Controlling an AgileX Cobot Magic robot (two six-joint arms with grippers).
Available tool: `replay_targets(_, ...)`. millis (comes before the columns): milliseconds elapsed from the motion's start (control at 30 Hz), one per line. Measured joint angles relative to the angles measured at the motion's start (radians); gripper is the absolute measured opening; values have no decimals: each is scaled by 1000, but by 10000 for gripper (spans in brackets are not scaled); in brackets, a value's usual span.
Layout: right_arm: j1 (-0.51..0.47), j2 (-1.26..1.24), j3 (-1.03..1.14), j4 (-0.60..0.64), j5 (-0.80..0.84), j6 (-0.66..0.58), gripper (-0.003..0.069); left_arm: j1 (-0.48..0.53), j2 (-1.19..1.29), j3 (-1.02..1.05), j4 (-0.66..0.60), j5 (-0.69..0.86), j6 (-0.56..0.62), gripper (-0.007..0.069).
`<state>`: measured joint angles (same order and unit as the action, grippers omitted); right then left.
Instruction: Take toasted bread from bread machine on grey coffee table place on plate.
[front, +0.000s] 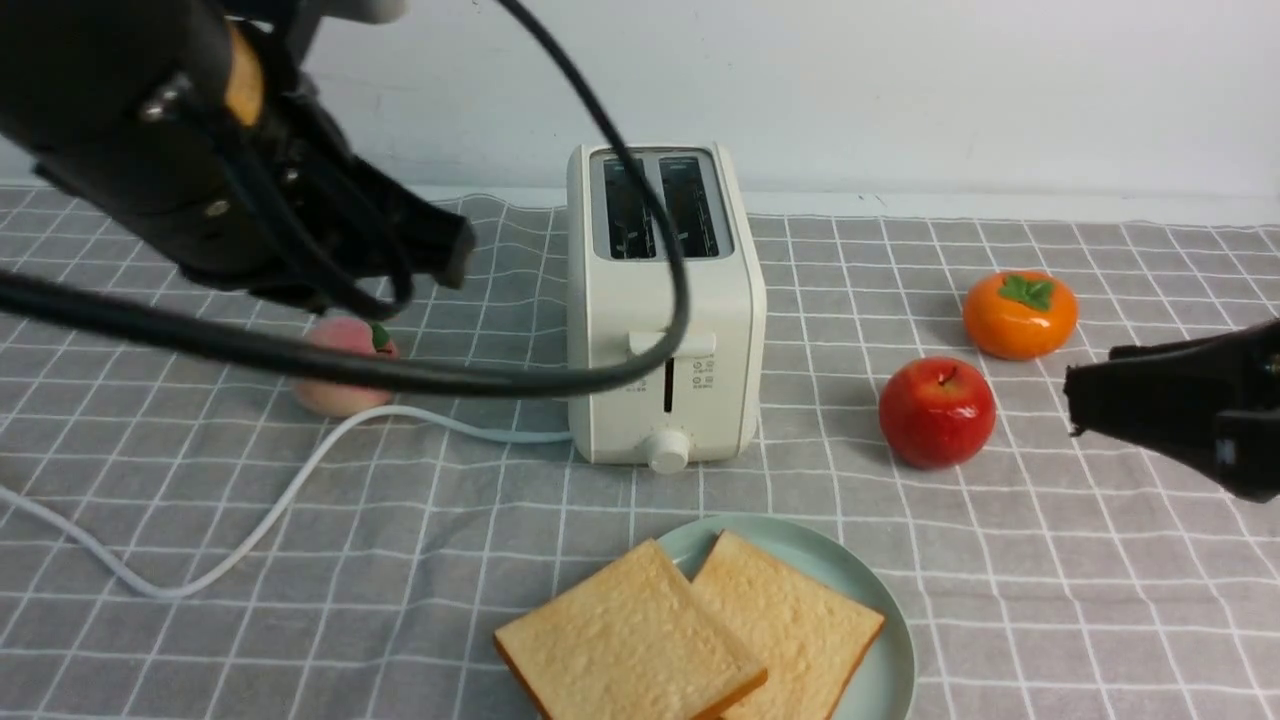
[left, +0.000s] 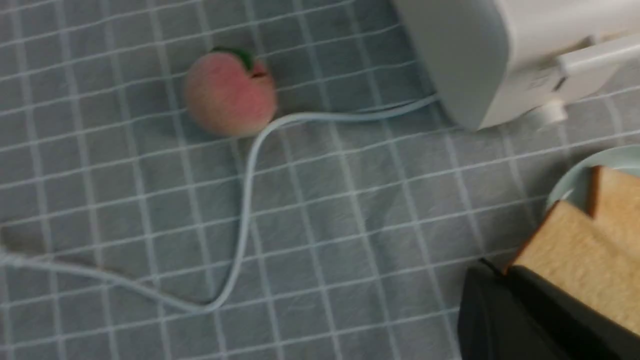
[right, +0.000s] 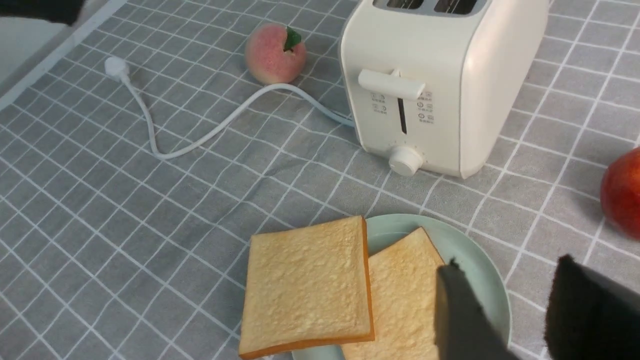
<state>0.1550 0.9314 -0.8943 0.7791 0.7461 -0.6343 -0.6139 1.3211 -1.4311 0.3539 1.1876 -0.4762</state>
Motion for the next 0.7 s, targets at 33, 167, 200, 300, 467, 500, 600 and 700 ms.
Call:
replay_targets(33, 0, 0, 0, -2, -12, 8, 114, 0, -27, 29, 12, 16, -6, 22)
replay_targets(167, 0, 0, 0, -2, -85, 42, -17, 0, -172, 192, 20, -11, -51, 25)
replay_targets(200, 0, 0, 0, -2, -102, 44, -19, 0, -209, 239, 20, -31, -66, 25)
replay_targets(300, 0, 0, 0, -2, -128, 45, -20, 0, -275, 322, 20, -65, -91, 26)
replay_targets(467, 0, 0, 0, -1, -124, 45, -20, 0, -448, 522, 4, -150, -174, 28)
replay_targets(500, 0, 0, 0, -1, -121, 45, -20, 0, -448, 527, 4, -150, -177, 28)
replay_targets(600, 0, 0, 0, -10, -81, 45, -18, 0, -482, 588, -44, -189, -217, 36)
replay_targets(700, 0, 0, 0, -49, -71, 48, -16, 0, -465, 606, -85, -216, -218, 38)
